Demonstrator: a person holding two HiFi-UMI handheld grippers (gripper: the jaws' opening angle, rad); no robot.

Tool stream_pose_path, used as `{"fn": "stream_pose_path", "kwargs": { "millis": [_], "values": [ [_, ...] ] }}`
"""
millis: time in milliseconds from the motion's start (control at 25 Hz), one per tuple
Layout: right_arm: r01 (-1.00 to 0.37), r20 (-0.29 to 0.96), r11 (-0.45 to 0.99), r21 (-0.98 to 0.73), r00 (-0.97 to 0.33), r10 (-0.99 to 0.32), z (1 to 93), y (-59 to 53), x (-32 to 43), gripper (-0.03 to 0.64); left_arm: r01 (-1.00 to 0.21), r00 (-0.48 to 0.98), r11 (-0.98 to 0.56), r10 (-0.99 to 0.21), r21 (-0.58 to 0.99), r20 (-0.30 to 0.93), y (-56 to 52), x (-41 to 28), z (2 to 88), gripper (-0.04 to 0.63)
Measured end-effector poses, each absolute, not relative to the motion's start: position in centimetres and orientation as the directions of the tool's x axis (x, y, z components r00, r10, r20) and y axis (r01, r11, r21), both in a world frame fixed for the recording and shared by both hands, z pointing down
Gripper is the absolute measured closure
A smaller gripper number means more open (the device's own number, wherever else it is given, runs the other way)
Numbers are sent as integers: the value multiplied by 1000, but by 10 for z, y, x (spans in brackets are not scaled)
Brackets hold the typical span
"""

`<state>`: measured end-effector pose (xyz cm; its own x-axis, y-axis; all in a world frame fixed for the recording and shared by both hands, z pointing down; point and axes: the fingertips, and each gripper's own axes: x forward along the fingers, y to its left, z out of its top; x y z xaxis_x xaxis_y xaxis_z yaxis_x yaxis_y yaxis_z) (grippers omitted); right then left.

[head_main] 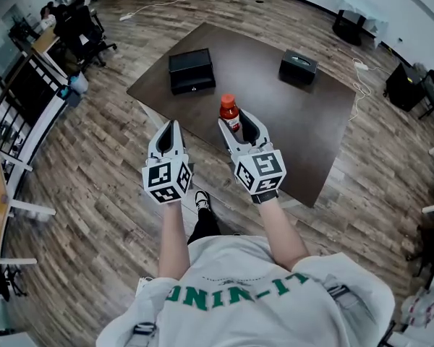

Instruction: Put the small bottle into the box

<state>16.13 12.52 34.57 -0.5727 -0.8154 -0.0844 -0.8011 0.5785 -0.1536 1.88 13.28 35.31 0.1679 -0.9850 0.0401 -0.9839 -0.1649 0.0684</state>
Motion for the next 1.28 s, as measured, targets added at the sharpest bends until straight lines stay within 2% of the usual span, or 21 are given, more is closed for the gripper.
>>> {"fn": "stream_pose_path", "kwargs": {
  "millis": [600, 920, 1280],
  "values": [
    [-831, -78, 545, -111, -539, -838, 327, -89, 33, 400, -973, 222, -221, -975, 72, 3, -88, -101, 332, 588],
    [-854, -6, 508, -114, -511, -860, 366, -164, -28, 400, -962, 259, -255, -965, 94, 37, -165, -159, 364, 586],
    [-852, 123, 513, -101, -522, -844, 418, -229, -36, 400, -949, 303, -289, -945, 125, 119, -231, -162, 415, 588]
  ]
}}
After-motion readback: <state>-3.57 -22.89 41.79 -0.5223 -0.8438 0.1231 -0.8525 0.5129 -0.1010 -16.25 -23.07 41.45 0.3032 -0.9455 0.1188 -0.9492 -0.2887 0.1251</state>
